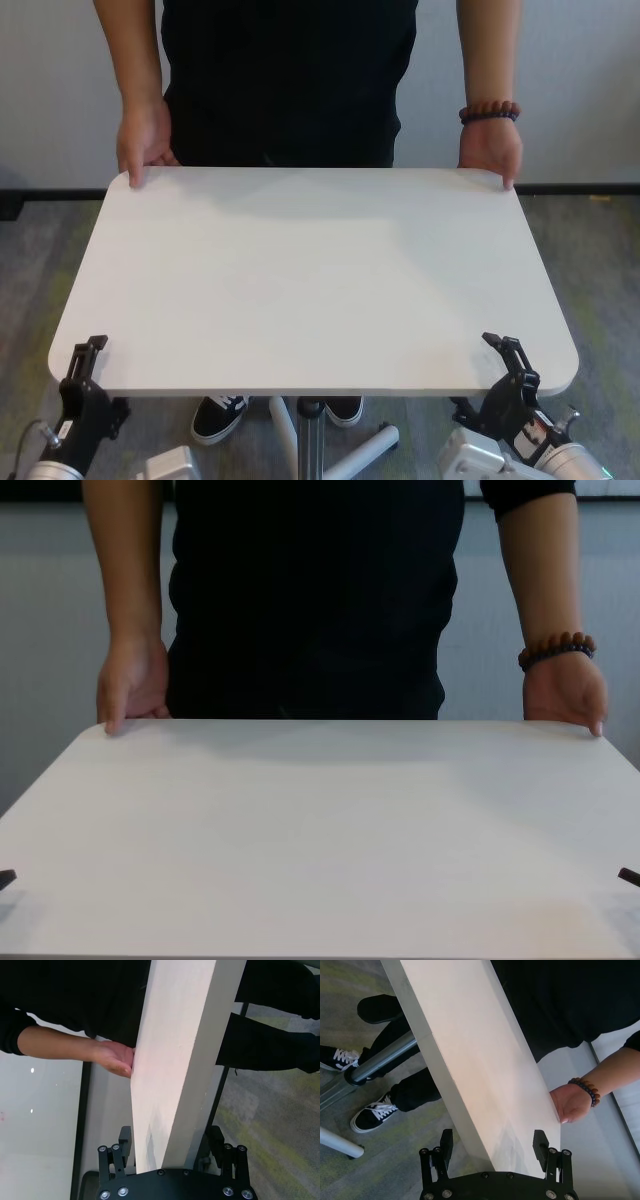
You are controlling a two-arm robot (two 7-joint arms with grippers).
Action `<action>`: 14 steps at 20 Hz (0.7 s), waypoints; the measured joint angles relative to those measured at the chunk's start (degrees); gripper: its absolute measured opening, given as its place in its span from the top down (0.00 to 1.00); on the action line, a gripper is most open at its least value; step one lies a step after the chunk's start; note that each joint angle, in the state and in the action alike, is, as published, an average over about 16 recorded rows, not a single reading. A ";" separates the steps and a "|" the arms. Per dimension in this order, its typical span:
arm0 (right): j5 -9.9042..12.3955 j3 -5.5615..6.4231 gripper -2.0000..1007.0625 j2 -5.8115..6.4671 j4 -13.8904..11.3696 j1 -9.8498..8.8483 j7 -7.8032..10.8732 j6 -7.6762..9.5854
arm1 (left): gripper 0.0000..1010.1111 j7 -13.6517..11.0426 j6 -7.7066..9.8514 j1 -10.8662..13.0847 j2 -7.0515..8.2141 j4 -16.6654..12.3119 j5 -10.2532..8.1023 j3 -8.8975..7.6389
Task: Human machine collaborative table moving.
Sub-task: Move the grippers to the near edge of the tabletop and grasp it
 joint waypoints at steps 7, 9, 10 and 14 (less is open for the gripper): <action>-0.14 -0.05 0.00 0.03 0.01 0.04 -0.06 0.08 | 0.01 0.00 0.12 -0.02 0.03 0.02 0.08 0.05; -0.16 -0.06 0.00 0.04 0.02 0.05 -0.07 0.09 | 0.01 0.00 0.15 -0.03 0.03 0.03 0.10 0.06; -0.17 -0.07 0.00 0.04 0.02 0.05 -0.07 0.09 | 0.01 0.00 0.16 -0.03 0.03 0.03 0.10 0.07; -0.20 -0.08 0.00 0.05 0.03 0.06 -0.09 0.11 | 0.01 0.00 0.18 -0.04 0.04 0.04 0.12 0.09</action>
